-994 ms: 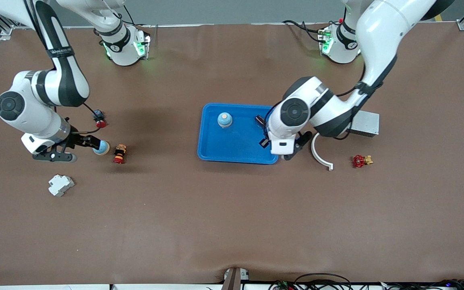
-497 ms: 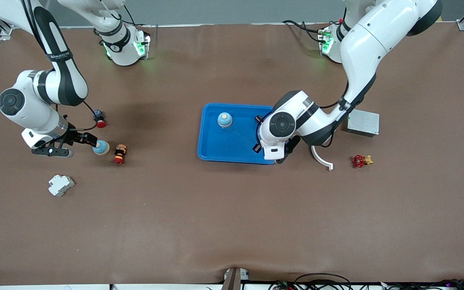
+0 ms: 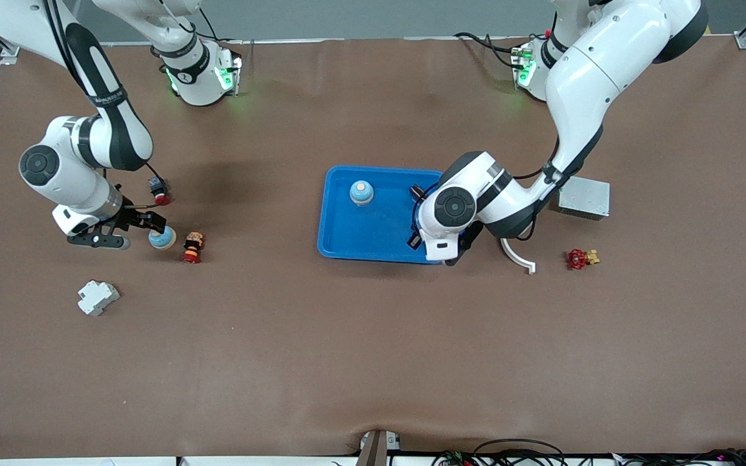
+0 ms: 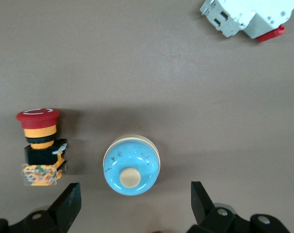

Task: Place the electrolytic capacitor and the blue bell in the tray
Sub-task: 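Release the capacitor in the tray while the right gripper grasps the second bell, then carry the bell to the tray with the right gripper while the left gripper withdraws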

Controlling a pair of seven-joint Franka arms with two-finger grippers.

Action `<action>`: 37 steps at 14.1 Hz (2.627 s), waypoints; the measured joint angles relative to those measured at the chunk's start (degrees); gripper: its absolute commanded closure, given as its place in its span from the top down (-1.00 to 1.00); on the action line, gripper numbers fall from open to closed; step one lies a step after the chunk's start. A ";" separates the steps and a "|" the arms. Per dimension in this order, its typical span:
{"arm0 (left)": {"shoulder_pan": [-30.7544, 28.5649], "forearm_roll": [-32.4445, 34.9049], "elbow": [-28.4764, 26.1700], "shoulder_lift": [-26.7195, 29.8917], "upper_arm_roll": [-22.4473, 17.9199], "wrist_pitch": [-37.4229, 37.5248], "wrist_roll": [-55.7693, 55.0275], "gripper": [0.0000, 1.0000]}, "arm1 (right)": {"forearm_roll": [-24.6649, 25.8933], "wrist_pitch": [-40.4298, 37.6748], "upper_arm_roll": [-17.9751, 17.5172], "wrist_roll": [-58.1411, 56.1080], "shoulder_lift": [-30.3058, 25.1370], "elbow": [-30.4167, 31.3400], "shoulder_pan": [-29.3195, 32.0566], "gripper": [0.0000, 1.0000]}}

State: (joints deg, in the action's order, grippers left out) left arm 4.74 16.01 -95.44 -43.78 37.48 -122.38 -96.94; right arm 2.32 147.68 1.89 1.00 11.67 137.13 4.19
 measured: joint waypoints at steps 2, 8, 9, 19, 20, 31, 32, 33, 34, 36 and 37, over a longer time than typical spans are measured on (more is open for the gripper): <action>-0.79 0.06 1.54 1.63 -0.08 -0.11 0.00 1.00 | -0.07 2.65 0.00 0.29 1.68 0.49 0.02 1.00; -8.71 0.15 3.65 16.18 -0.11 5.34 16.02 1.00 | -0.10 7.45 -0.27 1.43 5.05 1.10 0.03 1.00; -10.29 0.14 3.68 18.26 -0.12 6.80 21.34 1.00 | -0.10 8.42 -0.31 1.55 5.29 1.43 0.03 1.00; -22.34 0.05 7.34 26.59 -0.18 21.17 59.98 1.00 | -0.10 11.25 -0.94 2.92 7.09 2.30 0.01 0.24; -22.83 0.05 7.35 26.93 -0.18 21.48 61.43 1.00 | -0.10 11.25 -1.04 2.92 7.09 2.31 -0.04 -0.47; -23.11 0.05 7.38 28.61 -0.12 25.44 63.58 1.00 | -0.12 3.39 -1.73 4.96 4.75 0.09 -2.14 -1.00; -23.11 0.05 7.39 28.83 -0.12 25.64 63.70 1.00 | -0.13 -0.87 -1.77 6.49 3.20 -1.19 -3.04 -1.00; -23.11 0.05 7.40 29.08 -0.12 25.68 64.20 1.00 | -0.14 -5.01 -1.82 8.53 1.48 -2.49 -4.21 -1.00; -23.10 0.05 7.41 29.38 -0.12 25.79 64.78 1.00 | -0.18 -8.57 -1.90 11.19 -0.30 -3.68 -5.68 -1.00; -23.10 0.05 7.41 29.88 -0.14 26.48 65.59 1.00 | -0.28 -13.10 -2.23 18.42 -3.00 -5.36 -9.38 -1.00; -23.10 0.05 7.41 30.01 -0.15 26.76 65.68 1.00 | -0.36 -14.22 -2.42 22.98 -3.75 -6.07 -11.77 -1.00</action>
State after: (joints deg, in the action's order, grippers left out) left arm -18.36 16.06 -88.03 -13.77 37.33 -95.62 -31.26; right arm 1.96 133.46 -0.53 23.97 7.92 131.06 -7.57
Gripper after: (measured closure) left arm 0.000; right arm 0.335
